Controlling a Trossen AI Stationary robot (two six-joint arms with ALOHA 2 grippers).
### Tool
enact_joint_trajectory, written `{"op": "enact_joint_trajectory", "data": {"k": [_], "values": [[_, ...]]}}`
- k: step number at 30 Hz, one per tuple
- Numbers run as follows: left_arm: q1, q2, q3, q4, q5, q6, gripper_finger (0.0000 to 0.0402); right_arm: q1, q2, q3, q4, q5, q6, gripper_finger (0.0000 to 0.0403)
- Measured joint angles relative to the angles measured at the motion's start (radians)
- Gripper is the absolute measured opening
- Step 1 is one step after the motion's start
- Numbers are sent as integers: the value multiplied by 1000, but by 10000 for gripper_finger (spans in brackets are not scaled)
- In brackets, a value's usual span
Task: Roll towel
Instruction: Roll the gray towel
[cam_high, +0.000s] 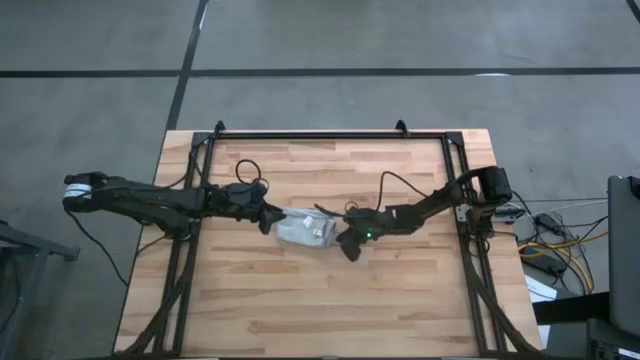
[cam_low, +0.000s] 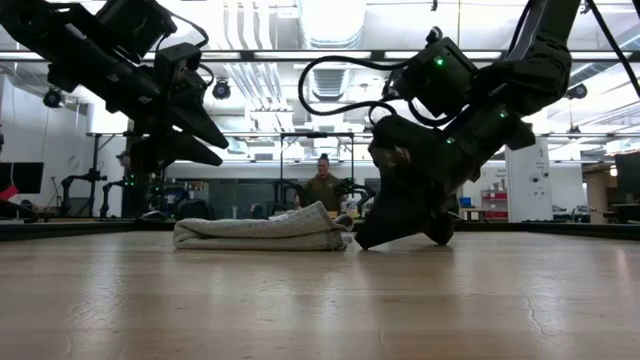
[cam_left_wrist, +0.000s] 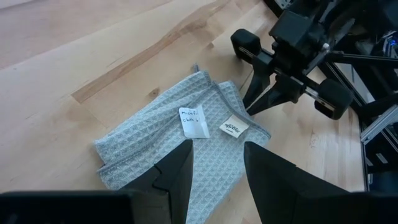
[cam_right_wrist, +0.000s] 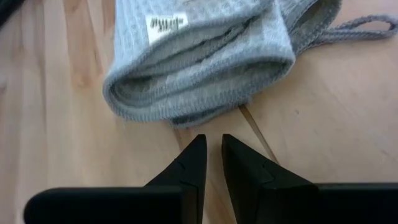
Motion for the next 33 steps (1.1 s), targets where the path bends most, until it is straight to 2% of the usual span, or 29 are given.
{"op": "enact_joint_trajectory", "data": {"k": [6,16,27,33], "values": [[0,0,0,0,0,0,147,-1,0,-2,-6,27,-36,50],[0,0,0,3,-1,0,147,-2,1,2,-9,39,-205,50],[0,0,-2,-50,-8,-1,147,-4,5,30,-20,52,-210,50],[0,0,-49,-58,-1,-48,147,-4,5,31,-25,64,-207,50]]}}
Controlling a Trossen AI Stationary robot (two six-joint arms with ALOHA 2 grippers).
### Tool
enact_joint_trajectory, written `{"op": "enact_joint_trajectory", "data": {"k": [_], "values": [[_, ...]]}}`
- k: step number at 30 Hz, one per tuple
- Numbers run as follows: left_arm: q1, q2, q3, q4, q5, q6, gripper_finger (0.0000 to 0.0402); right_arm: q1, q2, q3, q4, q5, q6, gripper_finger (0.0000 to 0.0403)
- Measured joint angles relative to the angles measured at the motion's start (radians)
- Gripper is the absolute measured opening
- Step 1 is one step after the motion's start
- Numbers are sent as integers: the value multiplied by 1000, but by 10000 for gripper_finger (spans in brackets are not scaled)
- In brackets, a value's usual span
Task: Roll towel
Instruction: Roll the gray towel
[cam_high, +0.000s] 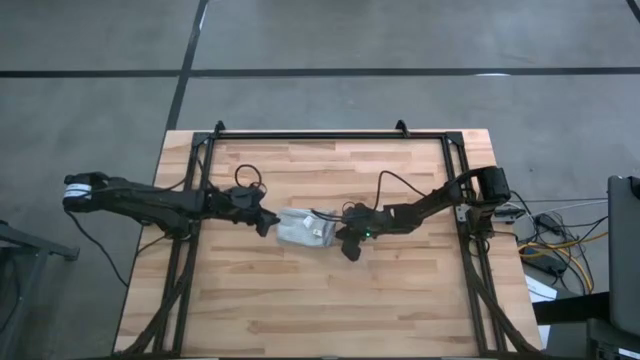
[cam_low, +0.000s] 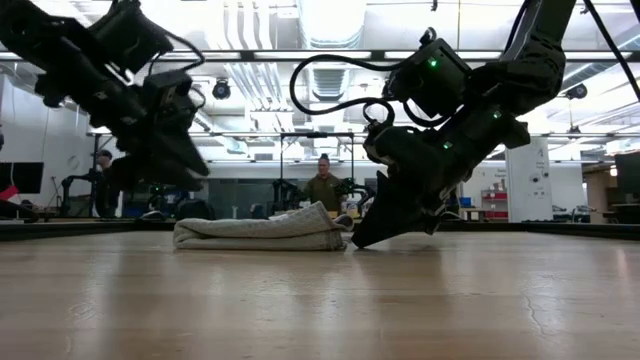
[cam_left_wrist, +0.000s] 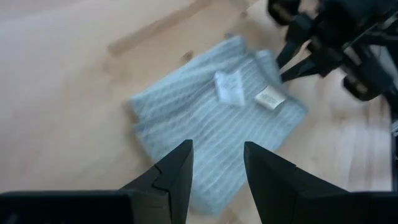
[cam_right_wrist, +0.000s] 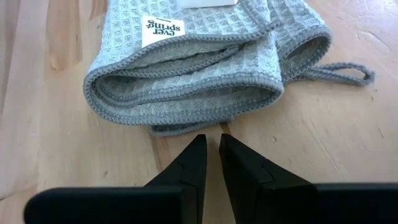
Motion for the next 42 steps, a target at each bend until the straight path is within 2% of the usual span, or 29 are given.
{"op": "enact_joint_trajectory", "data": {"k": [6,12,15,21,29,42], "values": [[1,0,-34,-10,42,-71,147,0,0,0,0,0,0,50],[2,0,-48,-13,49,-545,147,0,0,0,0,0,0,50],[2,1,-60,-29,49,-667,147,0,-1,0,0,0,0,50],[2,4,-90,-33,49,-745,147,0,-1,0,1,0,0,50],[1,24,-90,13,49,-752,147,0,-1,1,2,0,0,50],[1,160,-90,118,50,-784,147,0,-2,1,4,-1,0,50]]}}
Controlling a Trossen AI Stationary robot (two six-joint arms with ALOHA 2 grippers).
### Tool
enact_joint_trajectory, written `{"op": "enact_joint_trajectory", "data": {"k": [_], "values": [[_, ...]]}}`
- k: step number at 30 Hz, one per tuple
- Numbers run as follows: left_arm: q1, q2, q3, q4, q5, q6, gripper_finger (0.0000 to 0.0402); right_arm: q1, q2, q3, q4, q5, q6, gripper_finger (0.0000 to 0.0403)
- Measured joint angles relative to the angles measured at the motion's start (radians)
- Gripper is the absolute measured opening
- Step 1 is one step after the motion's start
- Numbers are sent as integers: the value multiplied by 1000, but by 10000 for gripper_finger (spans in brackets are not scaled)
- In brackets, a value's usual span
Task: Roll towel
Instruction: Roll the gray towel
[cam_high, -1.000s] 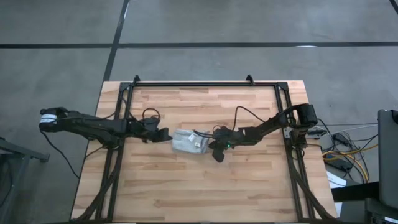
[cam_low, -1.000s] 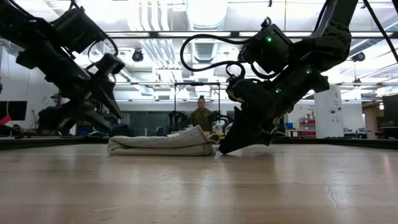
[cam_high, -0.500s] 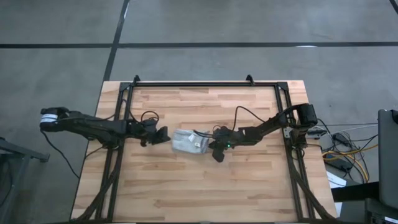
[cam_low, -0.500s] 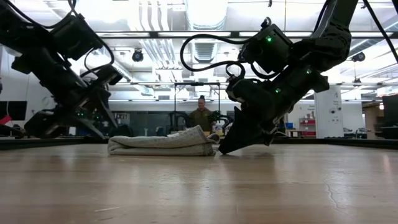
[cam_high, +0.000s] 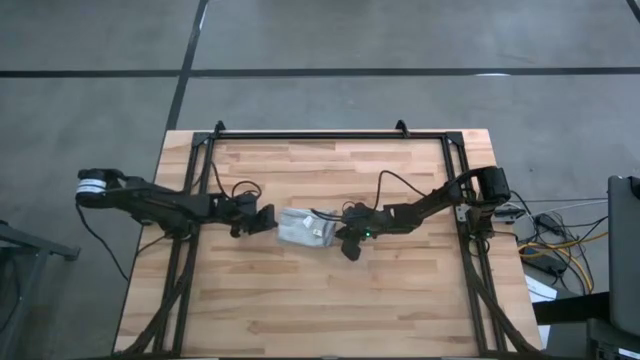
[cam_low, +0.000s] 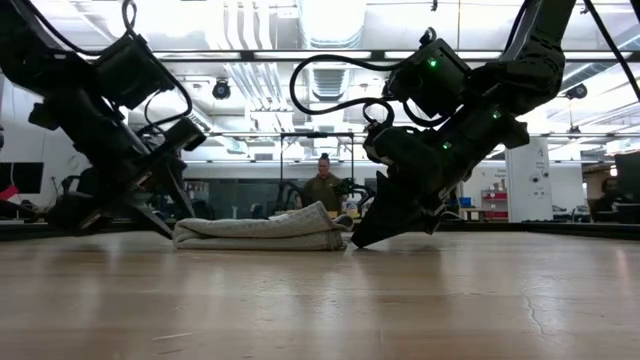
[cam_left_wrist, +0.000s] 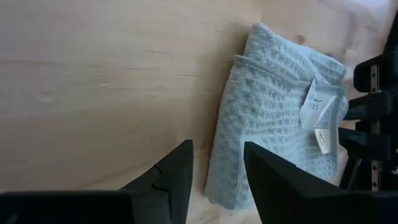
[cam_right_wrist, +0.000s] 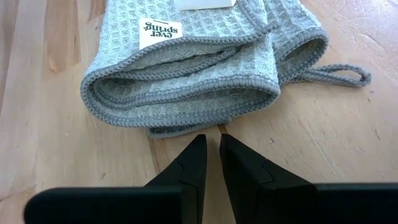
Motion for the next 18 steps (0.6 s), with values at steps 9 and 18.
{"op": "enact_joint_trajectory", "data": {"k": [9,18], "values": [[0,98,0,128,24,-9,147,0,0,0,0,0,0,50],[0,126,1,160,25,-19,147,0,0,0,1,-1,0,50]]}}
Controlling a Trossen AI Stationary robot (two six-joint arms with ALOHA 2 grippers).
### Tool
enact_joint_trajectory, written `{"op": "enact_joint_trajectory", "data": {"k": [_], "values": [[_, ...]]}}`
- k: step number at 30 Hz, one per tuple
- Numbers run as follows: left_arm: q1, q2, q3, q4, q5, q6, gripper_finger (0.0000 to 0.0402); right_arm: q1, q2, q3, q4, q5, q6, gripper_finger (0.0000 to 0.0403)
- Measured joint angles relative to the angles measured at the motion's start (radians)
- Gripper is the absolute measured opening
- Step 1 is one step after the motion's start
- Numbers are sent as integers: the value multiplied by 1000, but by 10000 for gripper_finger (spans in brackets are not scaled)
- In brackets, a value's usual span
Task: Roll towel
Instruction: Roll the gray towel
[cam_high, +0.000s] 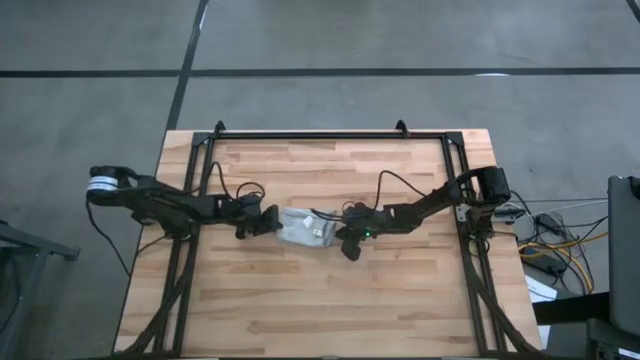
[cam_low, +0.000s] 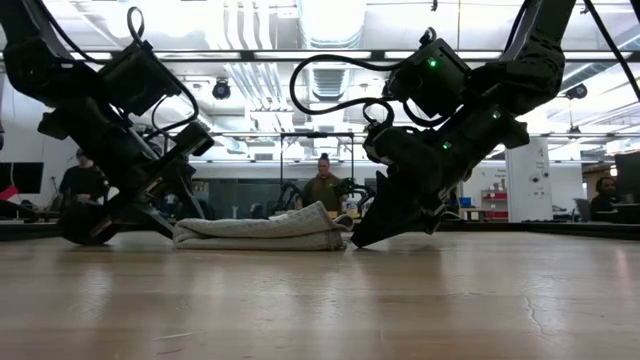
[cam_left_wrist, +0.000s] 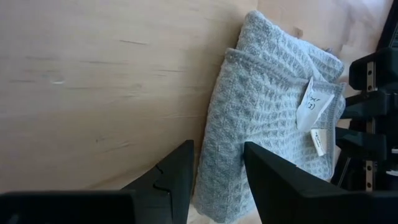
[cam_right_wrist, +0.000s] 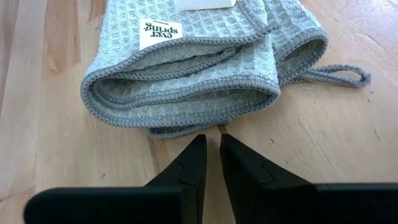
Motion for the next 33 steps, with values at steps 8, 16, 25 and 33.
{"op": "enact_joint_trajectory", "data": {"k": [8,16,25,33], "values": [[0,-1,0,5,0,7,147,0,0,0,1,0,0,50],[0,-1,0,24,14,13,147,0,0,0,3,0,0,50],[0,-1,0,25,25,16,147,0,0,0,3,0,0,50],[0,-1,0,24,31,26,145,0,0,0,4,1,0,50]]}}
